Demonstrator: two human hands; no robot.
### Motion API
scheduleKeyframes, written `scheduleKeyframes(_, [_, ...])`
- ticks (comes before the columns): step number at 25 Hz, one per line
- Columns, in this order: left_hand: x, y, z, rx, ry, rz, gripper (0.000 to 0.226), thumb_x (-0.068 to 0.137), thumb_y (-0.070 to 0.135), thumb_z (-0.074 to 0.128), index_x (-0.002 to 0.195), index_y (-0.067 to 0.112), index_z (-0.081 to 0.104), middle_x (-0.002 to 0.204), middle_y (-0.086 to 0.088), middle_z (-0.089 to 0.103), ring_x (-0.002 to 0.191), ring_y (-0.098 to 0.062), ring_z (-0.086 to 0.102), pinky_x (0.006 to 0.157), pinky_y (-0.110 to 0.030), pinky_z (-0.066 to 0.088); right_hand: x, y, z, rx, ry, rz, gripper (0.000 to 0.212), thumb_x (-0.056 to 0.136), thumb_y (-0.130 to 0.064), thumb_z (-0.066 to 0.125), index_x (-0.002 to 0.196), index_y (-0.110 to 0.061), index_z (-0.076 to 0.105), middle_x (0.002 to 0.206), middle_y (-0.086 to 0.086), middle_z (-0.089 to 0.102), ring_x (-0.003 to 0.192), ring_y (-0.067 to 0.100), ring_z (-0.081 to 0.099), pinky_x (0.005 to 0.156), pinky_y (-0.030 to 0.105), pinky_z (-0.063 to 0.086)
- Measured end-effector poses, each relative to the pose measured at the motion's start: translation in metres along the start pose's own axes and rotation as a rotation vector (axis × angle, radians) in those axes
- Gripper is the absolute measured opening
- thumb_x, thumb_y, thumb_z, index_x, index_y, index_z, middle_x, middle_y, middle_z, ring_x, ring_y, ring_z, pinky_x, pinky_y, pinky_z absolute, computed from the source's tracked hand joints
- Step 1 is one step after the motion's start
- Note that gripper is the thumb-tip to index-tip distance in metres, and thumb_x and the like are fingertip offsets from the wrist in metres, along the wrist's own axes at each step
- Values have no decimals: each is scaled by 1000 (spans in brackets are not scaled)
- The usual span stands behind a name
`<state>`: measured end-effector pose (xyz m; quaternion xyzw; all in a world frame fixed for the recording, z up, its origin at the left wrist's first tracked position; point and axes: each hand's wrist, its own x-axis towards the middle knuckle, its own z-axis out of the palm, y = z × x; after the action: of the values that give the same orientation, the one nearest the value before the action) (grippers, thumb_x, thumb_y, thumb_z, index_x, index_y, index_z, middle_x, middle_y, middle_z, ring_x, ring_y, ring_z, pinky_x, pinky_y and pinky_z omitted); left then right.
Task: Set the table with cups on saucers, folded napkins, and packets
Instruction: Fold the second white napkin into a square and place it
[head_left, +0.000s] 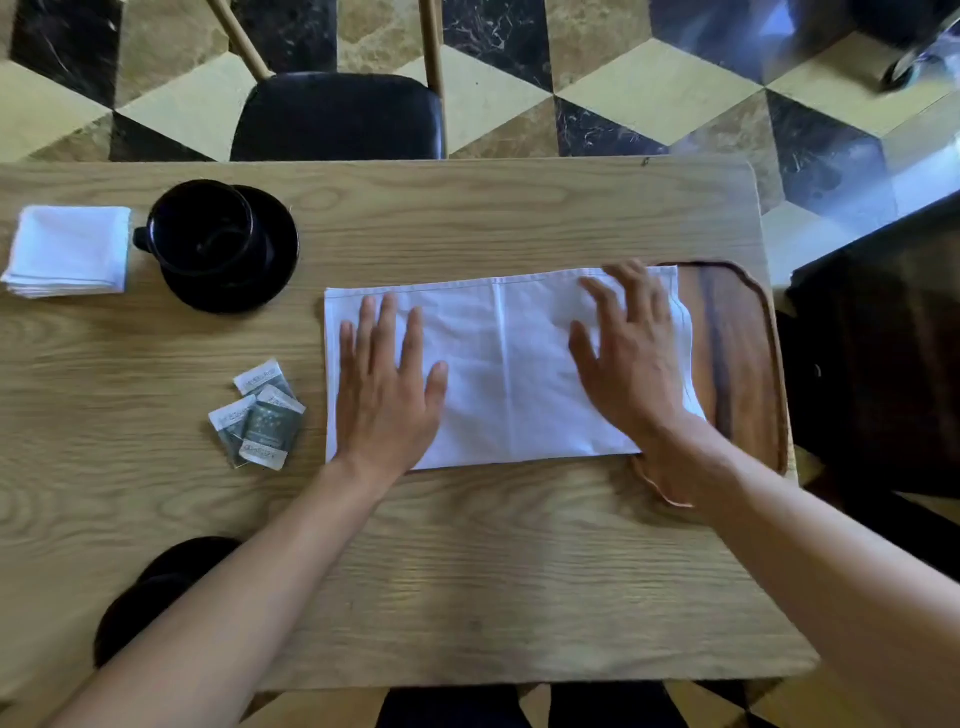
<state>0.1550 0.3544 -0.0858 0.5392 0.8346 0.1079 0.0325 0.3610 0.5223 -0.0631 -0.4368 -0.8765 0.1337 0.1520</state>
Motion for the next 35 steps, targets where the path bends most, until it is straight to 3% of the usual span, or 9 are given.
scheduleKeyframes(2, [-28, 31, 19, 13, -128, 15, 61, 103, 41, 36, 158, 14, 30, 166, -20, 18, 155, -38, 12, 124, -58, 13, -32, -45, 33, -1, -194, -196, 50, 99, -28, 54, 147, -12, 51, 160, 19, 37, 151, 42, 27, 122, 58, 19])
scheduleKeyframes(4, [-38, 38, 35, 40, -185, -82, 62, 103, 45, 29, 159, 19, 26, 168, -18, 14, 155, -37, 10, 122, -59, 16, -46, -62, 57, -54, -305, -229, 54, 102, -35, 48, 153, -17, 44, 165, 17, 26, 154, 40, 18, 124, 57, 14])
scheduleKeyframes(7, [-43, 23, 44, 69, -191, -162, 68, 101, 53, 30, 160, 21, 24, 168, -20, 12, 155, -40, 9, 123, -59, 12, -56, -26, 59, -196, -377, -174, 65, 104, -53, 39, 160, -21, 27, 169, 13, 13, 156, 36, 8, 124, 56, 10])
scheduleKeyframes(11, [-61, 1, 46, 97, -144, -168, 75, 99, 61, 29, 162, 22, 15, 168, -21, 5, 155, -42, 2, 123, -61, 8, -73, 30, 31, -319, -412, -215, 75, 102, -60, 27, 162, -15, 20, 170, 13, 8, 157, 32, 3, 126, 53, 7])
scheduleKeyframes(18, [-73, -16, 40, 94, -144, -201, 82, 96, 66, 28, 162, 20, 12, 167, -26, 1, 155, -43, -1, 122, -62, 9, -93, 74, -4, -287, -442, 84, 82, 102, -66, 15, 161, -15, -8, 170, 2, -14, 156, 18, -16, 127, 43, -6])
scheduleKeyframes(22, [-72, -9, 32, 84, -144, -242, 87, 95, 67, 28, 161, 12, 14, 166, -28, 2, 155, -43, -1, 122, -63, 7, -93, 69, -12, -274, -416, 145, 84, 101, -65, 11, 162, -10, -2, 170, 6, -15, 155, 22, -19, 126, 48, -6])
scheduleKeyframes(25, [-58, 3, 27, 68, -134, -215, 86, 96, 66, 25, 161, 11, 10, 168, -23, -1, 156, -38, -4, 124, -60, 4, -66, 43, -2, -237, -305, 45, 78, 105, -58, 20, 162, -6, 6, 171, 12, -7, 157, 28, -12, 127, 49, -4])
scheduleKeyframes(27, [-38, 12, 29, 65, -151, -141, 83, 98, 65, 23, 162, 15, 9, 169, -19, -2, 156, -35, -6, 124, -58, 3, -40, 30, 10, -210, -324, 4, 76, 106, -56, 22, 162, -7, 7, 170, 12, -5, 157, 29, -10, 126, 47, -7])
scheduleKeyframes(35, [-14, 8, 48, 128, -214, -149, 81, 95, 68, 22, 162, 26, 4, 170, -14, -7, 155, -37, -9, 120, -67, -2, -12, 83, 16, -223, -396, 126, 81, 101, -66, 11, 162, -14, -5, 170, 2, -14, 156, 18, -16, 127, 43, -6])
